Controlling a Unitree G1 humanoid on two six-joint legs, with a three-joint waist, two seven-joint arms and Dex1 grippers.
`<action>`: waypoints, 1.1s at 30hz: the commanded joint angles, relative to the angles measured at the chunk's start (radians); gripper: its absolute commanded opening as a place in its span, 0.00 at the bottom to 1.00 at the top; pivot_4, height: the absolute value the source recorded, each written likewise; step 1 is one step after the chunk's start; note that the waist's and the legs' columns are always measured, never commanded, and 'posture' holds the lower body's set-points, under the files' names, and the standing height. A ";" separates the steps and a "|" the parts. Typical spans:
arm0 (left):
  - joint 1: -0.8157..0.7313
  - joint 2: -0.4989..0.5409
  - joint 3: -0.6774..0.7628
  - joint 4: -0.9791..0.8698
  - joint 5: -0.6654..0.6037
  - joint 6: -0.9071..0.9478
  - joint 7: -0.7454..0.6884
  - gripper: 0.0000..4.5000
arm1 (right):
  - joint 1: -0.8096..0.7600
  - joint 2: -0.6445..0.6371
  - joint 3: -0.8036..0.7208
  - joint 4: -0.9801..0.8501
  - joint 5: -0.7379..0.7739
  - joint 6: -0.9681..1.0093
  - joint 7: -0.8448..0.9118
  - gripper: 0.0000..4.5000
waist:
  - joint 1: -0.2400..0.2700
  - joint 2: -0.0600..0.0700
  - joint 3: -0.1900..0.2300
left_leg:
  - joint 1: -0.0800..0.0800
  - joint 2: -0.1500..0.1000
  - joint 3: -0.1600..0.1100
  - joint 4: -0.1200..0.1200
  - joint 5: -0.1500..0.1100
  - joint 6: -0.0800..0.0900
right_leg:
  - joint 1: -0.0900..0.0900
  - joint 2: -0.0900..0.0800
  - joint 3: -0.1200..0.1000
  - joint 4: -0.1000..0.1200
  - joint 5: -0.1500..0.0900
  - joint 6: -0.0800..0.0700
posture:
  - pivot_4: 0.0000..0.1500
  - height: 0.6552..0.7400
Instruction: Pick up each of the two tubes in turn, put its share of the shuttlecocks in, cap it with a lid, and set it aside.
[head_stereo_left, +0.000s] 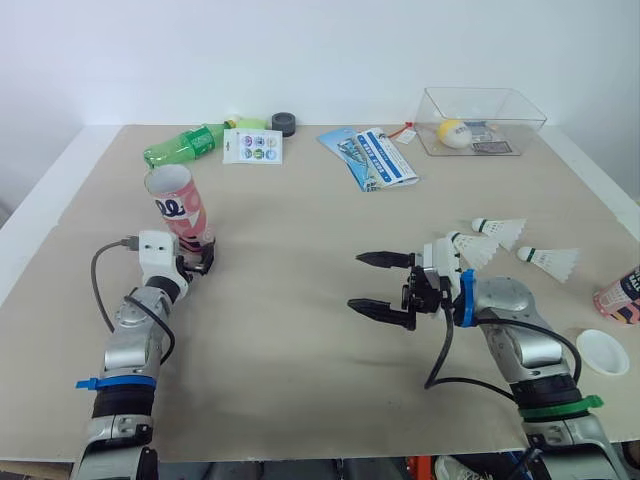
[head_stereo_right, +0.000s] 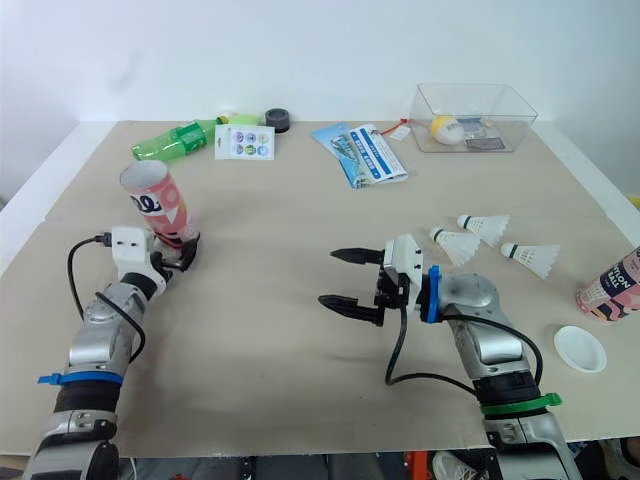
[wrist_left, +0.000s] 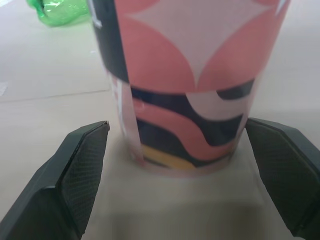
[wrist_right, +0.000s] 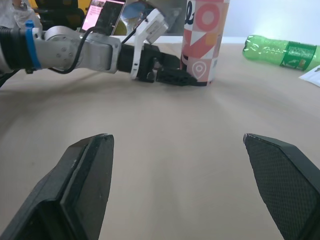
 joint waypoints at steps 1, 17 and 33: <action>-0.044 0.025 0.002 0.072 0.004 -0.045 -0.037 1.00 | 0.000 -0.016 -0.035 -0.058 0.007 0.003 -0.016 0.99 | 0.000 0.000 0.000 | 0.000 0.000 0.000 0.000 0.000 0.000 | 0.000 0.000 0.000 0.000 0.000 0.000 | 1.00 1.00; -0.128 0.046 -0.010 0.211 0.006 -0.087 -0.124 0.73 | 0.024 -0.027 -0.039 -0.104 0.002 0.023 -0.056 1.00 | 0.002 0.000 0.000 | 0.000 0.000 0.000 0.000 0.000 0.000 | 0.000 0.000 -0.001 0.000 0.000 0.000 | 1.00 1.00; -0.042 0.171 -0.374 -0.390 0.153 0.142 -0.387 0.73 | 0.168 -0.046 -0.318 -0.306 0.119 0.338 -0.436 1.00 | 0.006 0.000 0.000 | -0.002 0.000 0.000 -0.001 0.000 -0.001 | -0.001 -0.001 0.000 0.000 -0.002 0.000 | 1.00 1.00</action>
